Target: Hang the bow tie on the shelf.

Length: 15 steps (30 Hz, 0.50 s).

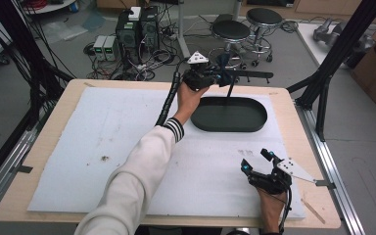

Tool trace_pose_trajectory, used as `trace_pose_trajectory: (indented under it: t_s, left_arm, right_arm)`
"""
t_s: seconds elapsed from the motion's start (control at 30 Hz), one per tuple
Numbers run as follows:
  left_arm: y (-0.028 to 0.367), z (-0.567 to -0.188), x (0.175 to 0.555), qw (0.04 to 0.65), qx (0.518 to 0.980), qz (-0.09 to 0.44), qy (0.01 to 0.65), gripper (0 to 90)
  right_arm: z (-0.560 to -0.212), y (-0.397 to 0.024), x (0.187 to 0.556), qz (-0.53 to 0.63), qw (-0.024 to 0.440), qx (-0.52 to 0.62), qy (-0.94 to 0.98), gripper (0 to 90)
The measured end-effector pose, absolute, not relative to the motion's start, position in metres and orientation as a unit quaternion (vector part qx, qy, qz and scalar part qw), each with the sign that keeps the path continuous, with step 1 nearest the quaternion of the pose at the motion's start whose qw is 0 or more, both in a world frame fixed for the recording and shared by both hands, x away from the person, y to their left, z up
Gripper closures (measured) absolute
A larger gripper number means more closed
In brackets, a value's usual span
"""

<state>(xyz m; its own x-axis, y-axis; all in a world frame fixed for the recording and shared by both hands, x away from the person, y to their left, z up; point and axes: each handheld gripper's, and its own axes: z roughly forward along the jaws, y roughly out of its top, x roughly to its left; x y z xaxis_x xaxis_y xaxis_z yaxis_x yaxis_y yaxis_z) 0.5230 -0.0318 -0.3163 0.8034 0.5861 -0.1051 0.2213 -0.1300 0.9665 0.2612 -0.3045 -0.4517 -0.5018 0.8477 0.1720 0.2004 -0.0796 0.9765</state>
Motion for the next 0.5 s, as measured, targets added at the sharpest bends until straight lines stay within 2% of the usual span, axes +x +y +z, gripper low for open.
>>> trace_pose_trajectory:
  t_s: [0.23, 0.5]
  left_arm:
    - [-0.0233, -0.3151, 0.5277, 0.602, 0.729, 0.158, 0.285, 84.0]
    - [-0.0316, -0.3171, 0.5267, 0.606, 0.727, 0.159, 0.281, 84.1]
  right_arm:
    - [-0.4517, -0.3048, 0.2613, 0.603, 0.268, 0.420, 0.623, 8.1]
    - [-0.4516, -0.3047, 0.2611, 0.603, 0.267, 0.421, 0.622, 8.1]
